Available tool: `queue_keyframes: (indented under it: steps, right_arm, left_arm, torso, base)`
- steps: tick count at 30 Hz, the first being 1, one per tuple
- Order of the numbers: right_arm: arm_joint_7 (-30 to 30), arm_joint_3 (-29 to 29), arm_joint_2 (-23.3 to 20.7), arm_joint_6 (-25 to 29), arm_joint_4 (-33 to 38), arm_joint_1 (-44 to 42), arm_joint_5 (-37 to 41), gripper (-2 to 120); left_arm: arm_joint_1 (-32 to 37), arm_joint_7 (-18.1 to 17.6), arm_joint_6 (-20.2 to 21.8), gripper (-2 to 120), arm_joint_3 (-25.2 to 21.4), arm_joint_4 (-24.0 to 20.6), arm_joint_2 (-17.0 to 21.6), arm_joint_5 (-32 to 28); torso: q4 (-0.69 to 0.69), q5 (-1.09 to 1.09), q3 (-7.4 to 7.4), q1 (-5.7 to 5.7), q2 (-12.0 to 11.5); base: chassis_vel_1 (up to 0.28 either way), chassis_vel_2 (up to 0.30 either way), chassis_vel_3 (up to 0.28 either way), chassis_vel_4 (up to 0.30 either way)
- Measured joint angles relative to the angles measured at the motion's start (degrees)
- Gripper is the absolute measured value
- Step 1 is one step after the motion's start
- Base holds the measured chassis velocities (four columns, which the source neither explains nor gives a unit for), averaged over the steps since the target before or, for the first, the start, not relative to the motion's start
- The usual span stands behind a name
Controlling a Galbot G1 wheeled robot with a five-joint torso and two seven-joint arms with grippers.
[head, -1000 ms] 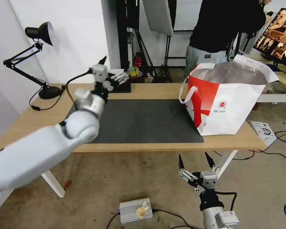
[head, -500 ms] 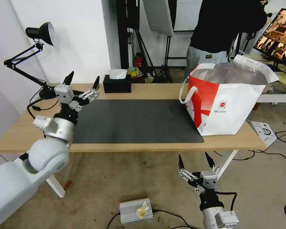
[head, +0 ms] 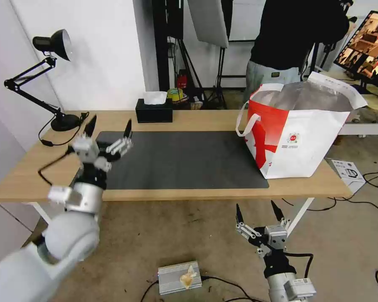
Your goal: Pick up the trash from the table and place it into the takeout bag.
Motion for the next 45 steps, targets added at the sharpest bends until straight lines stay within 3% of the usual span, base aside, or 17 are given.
queue_keyframes:
  steps: [4, 8, 16, 31, 45]
  right_arm:
    - [0.0, 0.0, 0.0, 0.0, 0.0, 0.0, 0.0, 100]
    - [0.0, 0.0, 0.0, 0.0, 0.0, 0.0, 0.0, 100]
    - [0.0, 0.0, 0.0, 0.0, 0.0, 0.0, 0.0, 100]
    - [0.0, 0.0, 0.0, 0.0, 0.0, 0.0, 0.0, 100]
    - [0.0, 0.0, 0.0, 0.0, 0.0, 0.0, 0.0, 100]
  left_arm:
    - [10.5, 2.3, -2.1, 100, -7.2, -1.3, -7.9, 6.9]
    - [15.7, 3.3, -4.3, 100, -10.2, -1.8, -12.4, 12.8]
    - [21.2, 3.4, -5.6, 100, -11.6, -3.5, -19.4, 21.1]
    - [27.9, 5.2, -11.6, 100, -6.8, 1.1, -29.1, 32.6]
    - [30.9, 5.5, -14.4, 100, -3.3, 4.3, -31.7, 40.5]
  torso:
    - [0.00, 0.00, 0.00, 0.00, 0.0]
    - [0.00, 0.01, 0.00, 0.00, 0.0]
    - [-0.01, 0.02, 0.00, 0.00, 0.0]
    - [-0.01, 0.01, 0.00, 0.00, 0.0]
    - [-0.01, 0.01, 0.00, 0.00, 0.0]
  base:
    - [0.000, 0.000, 0.000, 0.000]
    - [0.000, 0.000, 0.000, 0.000]
    - [0.000, 0.000, 0.000, 0.000]
    - [0.000, 0.000, 0.000, 0.000]
    - [0.000, 0.000, 0.000, 0.000]
